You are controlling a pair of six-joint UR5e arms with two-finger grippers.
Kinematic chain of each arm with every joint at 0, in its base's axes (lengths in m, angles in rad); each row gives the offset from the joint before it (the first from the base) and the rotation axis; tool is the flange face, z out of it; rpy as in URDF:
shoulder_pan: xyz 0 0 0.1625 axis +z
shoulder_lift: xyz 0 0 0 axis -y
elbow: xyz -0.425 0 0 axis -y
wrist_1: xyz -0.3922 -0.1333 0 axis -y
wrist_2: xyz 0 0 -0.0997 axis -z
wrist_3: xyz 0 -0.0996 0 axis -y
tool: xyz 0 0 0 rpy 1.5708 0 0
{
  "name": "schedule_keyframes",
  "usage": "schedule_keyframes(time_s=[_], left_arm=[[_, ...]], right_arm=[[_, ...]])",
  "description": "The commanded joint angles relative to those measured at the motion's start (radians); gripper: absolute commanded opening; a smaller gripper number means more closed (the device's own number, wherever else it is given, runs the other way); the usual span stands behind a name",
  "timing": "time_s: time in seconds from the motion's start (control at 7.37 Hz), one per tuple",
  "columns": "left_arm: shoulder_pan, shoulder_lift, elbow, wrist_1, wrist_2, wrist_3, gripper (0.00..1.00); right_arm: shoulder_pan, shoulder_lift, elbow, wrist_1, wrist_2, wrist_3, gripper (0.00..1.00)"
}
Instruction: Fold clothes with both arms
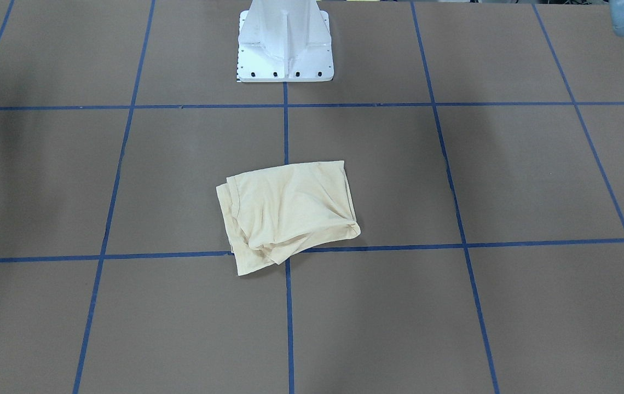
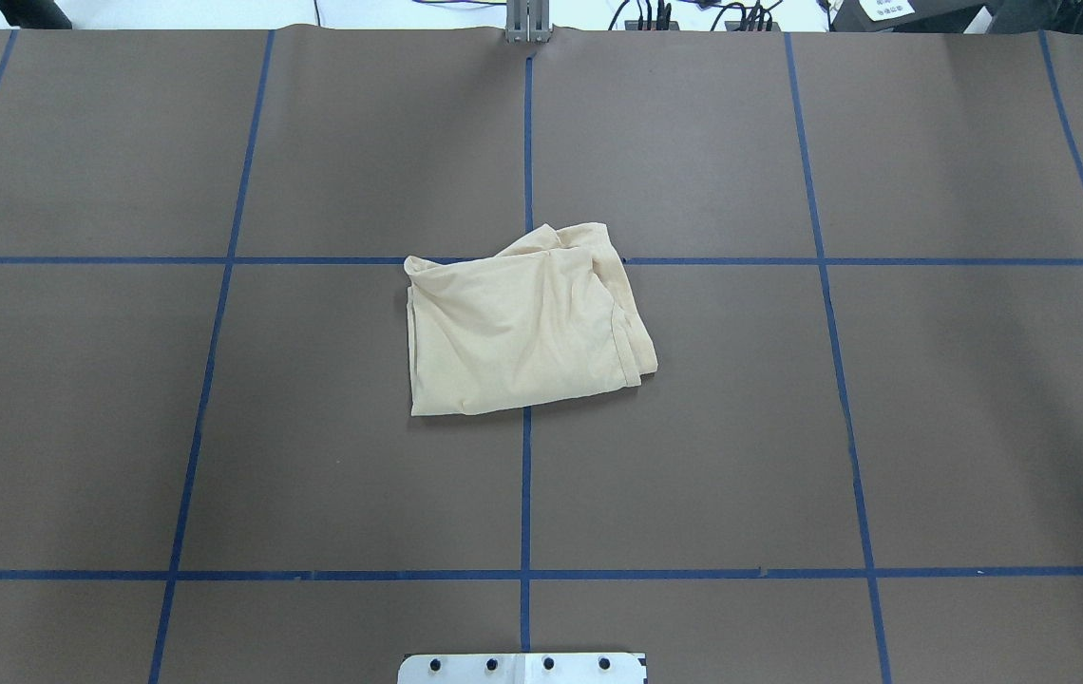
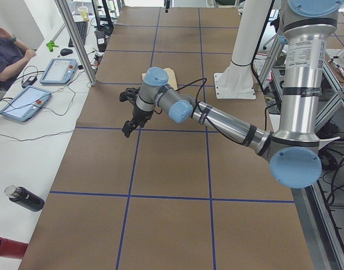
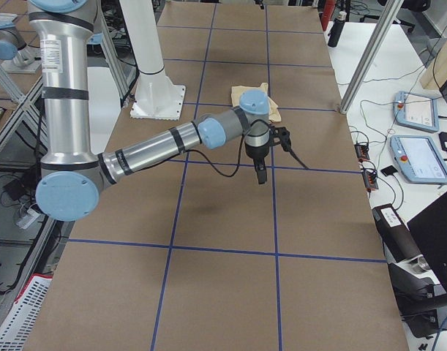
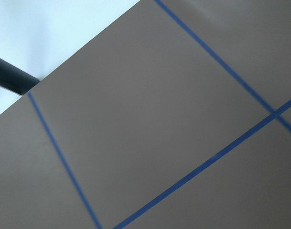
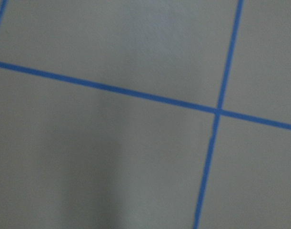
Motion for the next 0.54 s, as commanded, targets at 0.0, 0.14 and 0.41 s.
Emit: schedule_keyframes(time_s=[0.0, 0.14, 0.41], left_arm=[[-0.069, 0.107, 0.038, 0.008, -0.051, 0.025, 1.00], [-0.080, 0.116, 0.075, 0.009, -0.106, 0.034, 1.00], [-0.129, 0.120, 0.132, 0.072, -0.190, 0.035, 1.00]], right_arm=[[0.114, -0.164, -0.023, 0.002, 0.037, -0.161, 1.00], [0.144, -0.186, -0.003, 0.003, 0.043, -0.160, 1.00], [0.140, -0.167, 0.020, -0.012, 0.038, -0.132, 1.00]])
